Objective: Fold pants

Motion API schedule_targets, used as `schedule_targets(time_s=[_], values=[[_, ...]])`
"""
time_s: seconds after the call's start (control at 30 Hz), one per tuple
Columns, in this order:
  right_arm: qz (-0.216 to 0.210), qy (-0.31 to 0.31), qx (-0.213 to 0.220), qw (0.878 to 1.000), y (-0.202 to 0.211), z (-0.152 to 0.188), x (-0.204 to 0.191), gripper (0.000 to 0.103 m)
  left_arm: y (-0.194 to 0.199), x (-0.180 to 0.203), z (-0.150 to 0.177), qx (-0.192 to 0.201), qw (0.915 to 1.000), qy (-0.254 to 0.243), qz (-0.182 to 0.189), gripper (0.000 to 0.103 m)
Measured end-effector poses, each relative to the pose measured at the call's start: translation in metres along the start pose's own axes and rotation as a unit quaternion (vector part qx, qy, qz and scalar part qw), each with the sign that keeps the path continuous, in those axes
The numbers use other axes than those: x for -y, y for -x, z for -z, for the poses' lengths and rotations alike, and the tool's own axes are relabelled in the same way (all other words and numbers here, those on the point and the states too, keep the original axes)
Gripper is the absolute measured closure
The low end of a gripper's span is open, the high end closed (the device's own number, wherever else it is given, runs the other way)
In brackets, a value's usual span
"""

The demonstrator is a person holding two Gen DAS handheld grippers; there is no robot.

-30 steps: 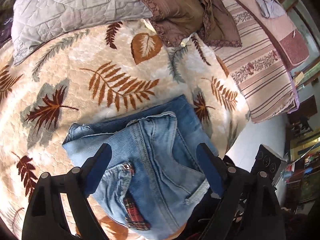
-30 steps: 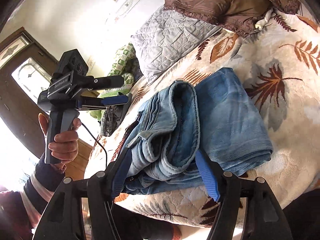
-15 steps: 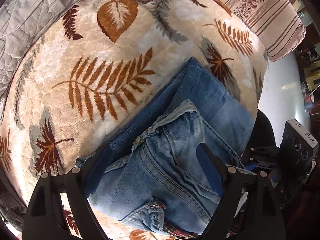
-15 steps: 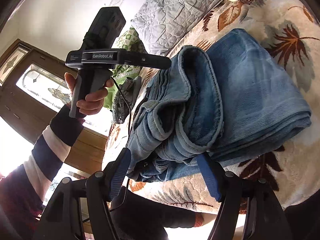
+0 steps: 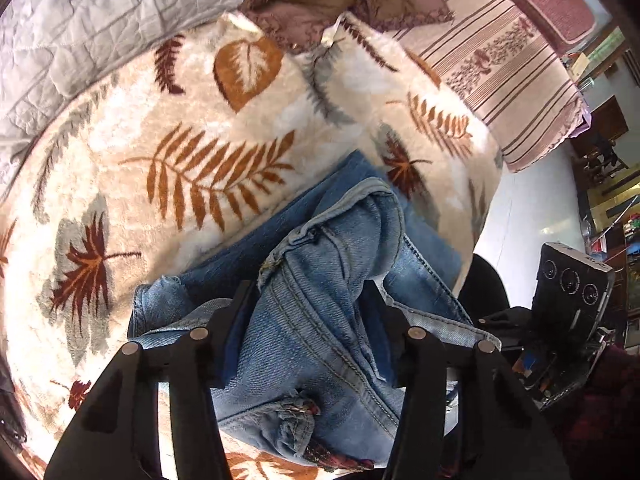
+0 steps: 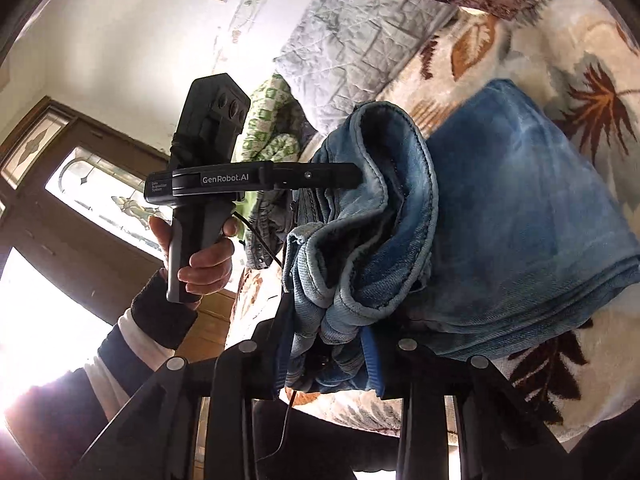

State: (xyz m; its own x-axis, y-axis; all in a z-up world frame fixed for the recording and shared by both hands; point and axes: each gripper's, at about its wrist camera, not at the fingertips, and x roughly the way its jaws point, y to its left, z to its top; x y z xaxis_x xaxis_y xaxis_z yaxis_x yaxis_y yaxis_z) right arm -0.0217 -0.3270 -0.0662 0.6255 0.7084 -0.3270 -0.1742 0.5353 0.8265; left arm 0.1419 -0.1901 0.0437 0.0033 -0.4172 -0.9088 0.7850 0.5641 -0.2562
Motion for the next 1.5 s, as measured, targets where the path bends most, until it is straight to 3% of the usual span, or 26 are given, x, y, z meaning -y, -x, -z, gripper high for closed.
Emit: schedule_targets(time_s=[0.13,0.27,0.37,0.43,0.57,0.6,0.7,0.77,0.8,0.83,0.93,1.03,1.1,1.17,1.2,1.23,1.3,1.37,1.5], values=[[0.005,0.003,0.055,0.998,0.034,-0.011,0.003,0.071,0.012,0.03,-0.028,0.038,0.9992,-0.003,0.011,0.052],[0.041,-0.05,0.088,0.994,0.061,-0.014,0.04,0.071,-0.048,0.051,-0.057,0.008,1.0,0.0,-0.004,0.052],[0.064,-0.121,0.07,0.988,0.064,-0.004,0.083,0.072,-0.101,0.058,-0.063,-0.02,0.9979,0.008,-0.061,0.051],[0.049,-0.149,0.059,0.986,0.063,0.004,0.101,0.07,-0.113,0.06,-0.062,-0.014,0.996,0.004,-0.088,0.042],[0.029,-0.147,0.051,0.987,0.07,0.004,0.098,0.06,-0.088,0.059,-0.058,0.001,0.9963,0.031,-0.08,0.041],[0.027,-0.141,0.049,0.988,0.075,0.002,0.095,0.056,-0.075,0.056,-0.054,0.013,0.9965,0.041,-0.071,0.041],[0.004,-0.122,0.074,0.99,0.104,-0.005,0.088,0.055,-0.027,0.036,-0.029,0.065,0.9931,0.09,-0.038,0.038],[-0.001,-0.123,0.119,0.985,0.13,-0.011,0.089,0.048,-0.004,0.015,-0.003,0.103,0.9841,0.141,-0.03,0.021],[0.009,-0.122,0.137,0.983,0.137,-0.02,0.091,0.036,0.002,0.005,0.012,0.116,0.9783,0.168,-0.038,0.02],[0.025,-0.119,0.144,0.982,0.142,-0.029,0.091,0.034,0.002,-0.004,0.027,0.12,0.9731,0.192,-0.041,0.02],[0.034,-0.079,0.111,0.99,0.118,-0.068,0.079,0.034,-0.021,-0.03,0.067,0.104,0.955,0.277,-0.015,0.02],[0.064,-0.042,0.059,0.995,0.074,-0.096,0.074,0.034,-0.045,-0.049,0.097,0.1,0.925,0.36,0.067,0.02],[0.095,-0.022,0.033,0.995,0.043,-0.108,0.075,0.034,-0.05,-0.055,0.105,0.115,0.9079,0.394,0.087,0.02],[0.127,-0.026,-0.013,0.991,0.013,-0.117,0.083,0.049,-0.053,-0.056,0.102,0.115,0.903,0.406,0.08,0.021],[0.114,-0.021,-0.029,0.993,0.004,-0.119,0.082,0.082,-0.053,-0.054,0.098,0.113,0.9026,0.407,0.083,0.022],[0.112,-0.002,-0.034,0.993,0.0,-0.123,0.075,0.091,-0.049,-0.05,0.094,0.117,0.9036,0.404,0.08,0.025],[0.111,0.082,-0.015,0.99,0.01,-0.129,0.039,0.098,-0.043,-0.04,0.088,0.13,0.9091,0.39,0.068,0.025],[0.131,0.135,0.014,0.982,0.023,-0.136,0.018,0.098,-0.046,-0.032,0.085,0.129,0.9148,0.381,0.037,0.025],[0.213,0.115,-0.041,0.969,0.008,-0.142,0.063,0.098,-0.073,-0.036,0.088,0.111,0.9157,0.386,-0.013,0.023]])
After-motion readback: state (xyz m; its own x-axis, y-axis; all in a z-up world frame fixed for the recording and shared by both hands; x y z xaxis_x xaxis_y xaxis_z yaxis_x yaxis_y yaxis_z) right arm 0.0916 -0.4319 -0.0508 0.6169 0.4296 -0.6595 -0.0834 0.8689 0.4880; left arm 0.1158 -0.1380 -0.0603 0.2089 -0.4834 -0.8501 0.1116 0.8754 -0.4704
